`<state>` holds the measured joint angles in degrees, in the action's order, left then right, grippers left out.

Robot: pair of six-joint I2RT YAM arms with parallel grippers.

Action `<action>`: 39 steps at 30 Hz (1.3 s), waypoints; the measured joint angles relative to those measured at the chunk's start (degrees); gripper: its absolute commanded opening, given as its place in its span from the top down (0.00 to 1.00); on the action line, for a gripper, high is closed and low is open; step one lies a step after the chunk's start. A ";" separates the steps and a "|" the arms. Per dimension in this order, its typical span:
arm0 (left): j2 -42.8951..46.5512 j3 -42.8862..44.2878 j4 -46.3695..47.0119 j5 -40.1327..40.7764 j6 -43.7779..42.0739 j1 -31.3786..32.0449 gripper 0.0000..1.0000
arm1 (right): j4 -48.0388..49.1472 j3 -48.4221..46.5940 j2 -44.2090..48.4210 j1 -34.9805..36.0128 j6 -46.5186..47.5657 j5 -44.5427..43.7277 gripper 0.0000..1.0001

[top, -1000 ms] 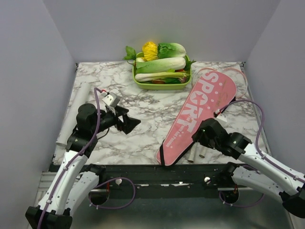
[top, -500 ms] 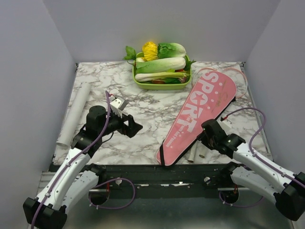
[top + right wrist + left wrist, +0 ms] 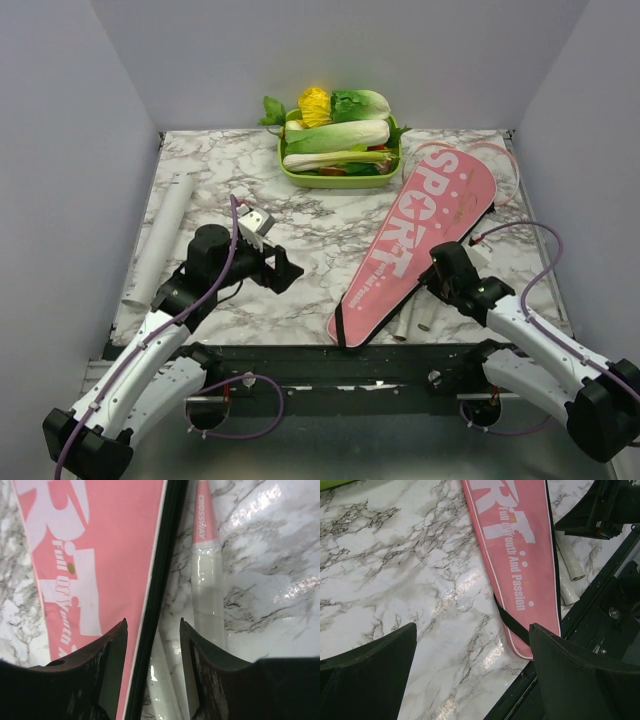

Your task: Pack up the badminton gear

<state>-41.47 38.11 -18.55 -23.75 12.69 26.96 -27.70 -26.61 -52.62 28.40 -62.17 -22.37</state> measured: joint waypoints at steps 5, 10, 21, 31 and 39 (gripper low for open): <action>-1.60 0.04 -0.02 0.57 -0.20 1.16 0.02 | -5.95 -6.16 1.11 -0.98 2.34 -4.11 0.46; -9.27 4.57 -2.80 3.76 -0.26 6.16 0.01 | -8.74 -10.34 0.22 -5.11 4.55 -5.84 0.44; -28.33 16.55 -0.81 20.74 1.14 29.75 0.01 | -11.43 -11.78 0.46 -13.00 10.16 -4.98 0.44; -49.16 25.49 1.31 42.38 2.32 47.36 0.01 | -11.89 -10.36 3.80 -22.34 14.84 0.15 0.44; -57.86 33.00 1.70 52.02 1.86 50.64 0.01 | -11.82 -7.65 6.34 -22.60 16.57 2.67 0.44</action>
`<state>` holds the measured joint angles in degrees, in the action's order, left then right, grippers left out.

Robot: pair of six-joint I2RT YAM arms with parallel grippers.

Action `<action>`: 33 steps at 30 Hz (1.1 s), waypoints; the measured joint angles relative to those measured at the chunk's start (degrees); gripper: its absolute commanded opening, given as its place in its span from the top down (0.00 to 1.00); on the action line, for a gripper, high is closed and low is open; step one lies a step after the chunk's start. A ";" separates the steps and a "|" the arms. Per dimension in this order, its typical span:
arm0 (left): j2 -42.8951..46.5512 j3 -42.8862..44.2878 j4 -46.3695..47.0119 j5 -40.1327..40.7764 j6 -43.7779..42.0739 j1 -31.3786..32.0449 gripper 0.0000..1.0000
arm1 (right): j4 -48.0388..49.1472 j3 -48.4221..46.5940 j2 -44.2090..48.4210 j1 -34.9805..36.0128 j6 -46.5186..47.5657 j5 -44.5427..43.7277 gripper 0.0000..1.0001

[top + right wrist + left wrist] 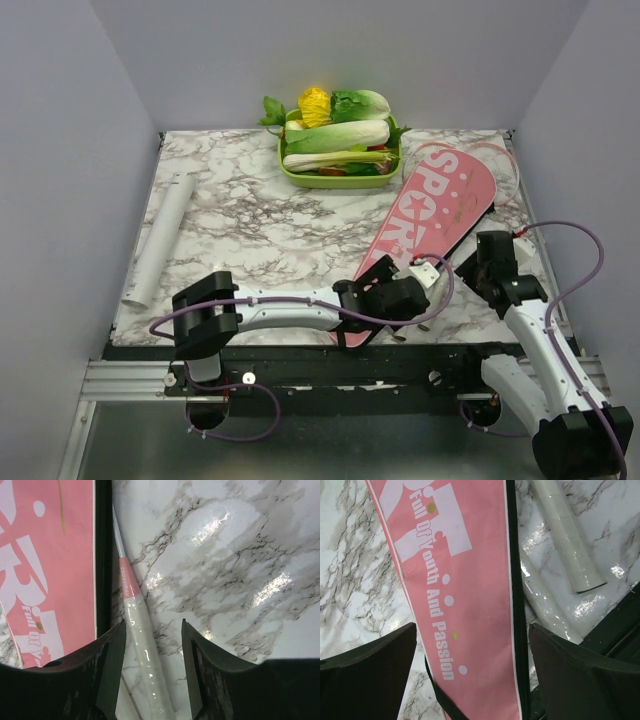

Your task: Pack up the badminton gear

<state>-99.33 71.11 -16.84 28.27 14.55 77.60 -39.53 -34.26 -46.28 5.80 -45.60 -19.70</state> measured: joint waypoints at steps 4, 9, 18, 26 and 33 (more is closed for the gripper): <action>-1.99 0.33 0.07 2.29 -0.15 0.26 0.01 | 0.00 1.03 0.39 -0.13 0.39 1.20 0.44; -4.35 0.33 0.28 3.21 -0.17 0.55 0.02 | 0.13 1.05 1.20 -0.26 0.72 1.95 0.44; -5.01 0.33 1.11 3.15 -0.04 1.22 0.05 | 1.18 1.79 1.05 -0.28 1.01 3.39 0.44; -6.23 -0.26 1.92 3.17 0.28 1.29 0.06 | 2.05 2.10 0.90 -0.28 1.20 4.04 0.45; -8.59 -0.35 2.27 3.17 0.26 1.29 0.13 | 2.43 2.51 0.98 -0.31 1.31 4.22 0.45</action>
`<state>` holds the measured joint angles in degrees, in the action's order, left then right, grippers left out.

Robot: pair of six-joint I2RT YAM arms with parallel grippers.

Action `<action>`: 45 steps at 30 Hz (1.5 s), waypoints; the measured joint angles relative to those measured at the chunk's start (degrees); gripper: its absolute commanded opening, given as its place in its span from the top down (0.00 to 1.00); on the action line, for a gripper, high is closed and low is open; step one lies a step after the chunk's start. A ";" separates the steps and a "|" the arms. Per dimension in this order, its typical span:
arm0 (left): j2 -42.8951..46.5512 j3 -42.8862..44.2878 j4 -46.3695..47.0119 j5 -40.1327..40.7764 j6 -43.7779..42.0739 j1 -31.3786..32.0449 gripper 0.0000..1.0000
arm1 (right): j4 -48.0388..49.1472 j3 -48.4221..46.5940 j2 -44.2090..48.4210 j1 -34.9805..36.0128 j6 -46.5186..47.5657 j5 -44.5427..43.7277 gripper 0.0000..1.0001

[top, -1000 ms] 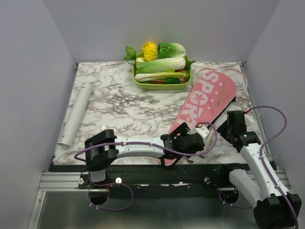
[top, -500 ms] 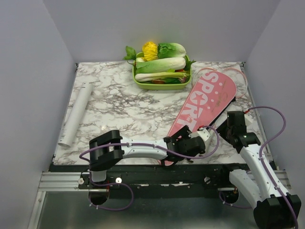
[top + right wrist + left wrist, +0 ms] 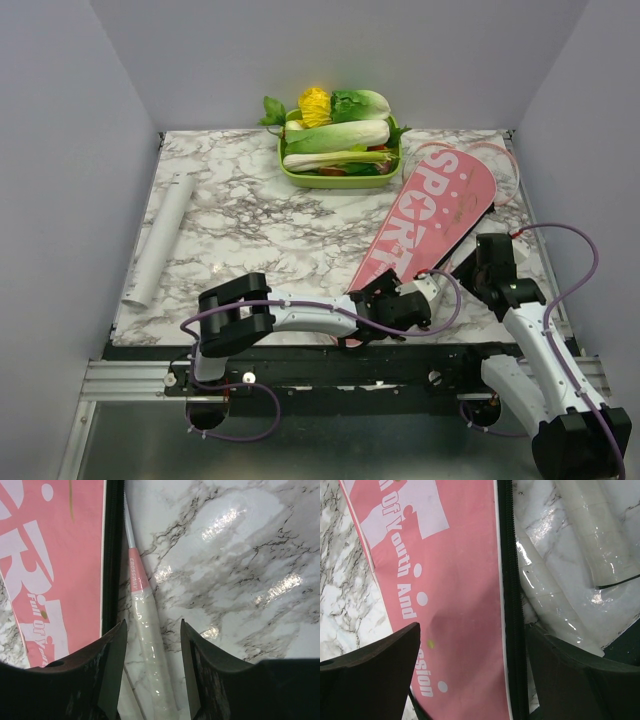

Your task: Pack up the badminton gear

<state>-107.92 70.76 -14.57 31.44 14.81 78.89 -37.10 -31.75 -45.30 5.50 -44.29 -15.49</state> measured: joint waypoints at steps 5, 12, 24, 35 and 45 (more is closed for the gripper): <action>-0.11 -0.04 0.85 0.00 -0.37 -0.02 0.31 | 0.02 0.33 0.33 0.02 0.02 0.26 0.46; -0.22 -0.85 2.38 -0.20 -1.55 -0.02 0.53 | 0.09 0.37 0.59 0.00 0.02 0.37 0.46; 1.90 -4.66 4.83 -2.29 -2.56 -0.85 0.60 | 0.09 0.39 1.36 0.00 0.26 0.76 0.47; 15.17 -4.72 5.09 -9.16 -1.79 -6.38 0.56 | -1.31 -0.72 -0.39 0.00 0.24 -0.20 0.47; 13.79 -6.69 5.62 -12.26 -0.98 -6.62 0.09 | -1.60 -1.03 -1.53 0.00 0.20 -0.17 0.45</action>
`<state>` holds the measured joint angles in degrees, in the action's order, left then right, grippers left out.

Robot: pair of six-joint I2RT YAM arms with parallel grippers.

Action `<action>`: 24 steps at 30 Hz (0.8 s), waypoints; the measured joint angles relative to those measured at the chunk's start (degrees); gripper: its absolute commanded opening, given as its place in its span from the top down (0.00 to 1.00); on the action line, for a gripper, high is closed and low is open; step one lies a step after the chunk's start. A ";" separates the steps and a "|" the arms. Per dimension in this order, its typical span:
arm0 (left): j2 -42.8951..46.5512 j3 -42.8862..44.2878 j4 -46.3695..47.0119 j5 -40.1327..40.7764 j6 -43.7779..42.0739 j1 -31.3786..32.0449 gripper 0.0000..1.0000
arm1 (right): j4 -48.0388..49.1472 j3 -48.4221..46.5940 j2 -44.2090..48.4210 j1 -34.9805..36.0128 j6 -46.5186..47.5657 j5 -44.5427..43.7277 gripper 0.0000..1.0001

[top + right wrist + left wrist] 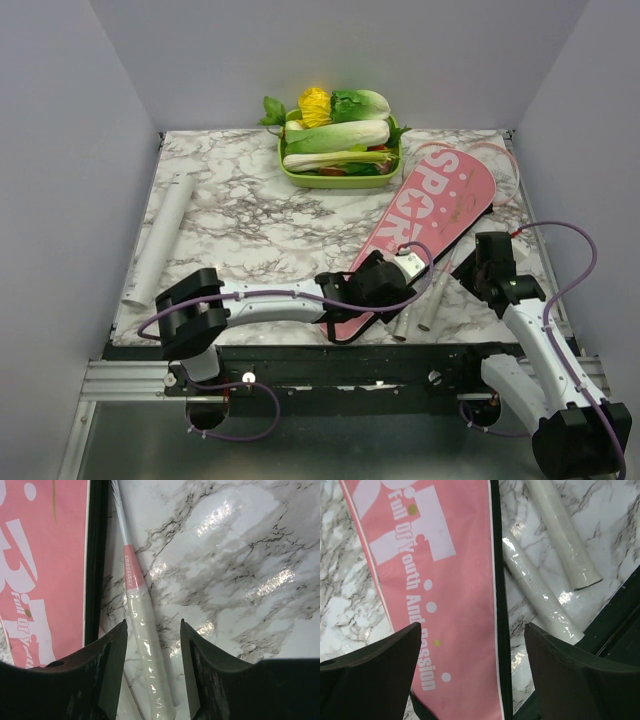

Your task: Pack up the badminton gear

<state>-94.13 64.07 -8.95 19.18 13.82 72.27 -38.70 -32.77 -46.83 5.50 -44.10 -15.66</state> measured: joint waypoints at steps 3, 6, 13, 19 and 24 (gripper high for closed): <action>-2.67 -0.70 -0.04 0.04 0.02 0.87 0.09 | 0.00 0.00 0.04 0.00 0.00 0.02 0.45; -4.94 -0.90 -0.11 0.15 0.04 1.49 0.10 | 0.02 0.00 0.26 0.00 0.02 0.07 0.45; -8.66 -0.85 -0.24 1.90 0.00 1.79 0.12 | 0.04 0.04 0.83 0.00 0.02 0.37 0.45; -10.10 -0.83 -0.37 2.99 -0.09 1.79 0.33 | 0.04 0.07 0.87 0.00 0.02 0.57 0.46; -11.06 -0.74 -0.24 3.50 -0.50 1.84 0.61 | 0.07 0.09 0.87 0.00 0.02 0.59 0.48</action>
<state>-105.19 63.33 -9.19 22.68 13.32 74.11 -38.63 -32.69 -45.95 5.50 -44.07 -15.07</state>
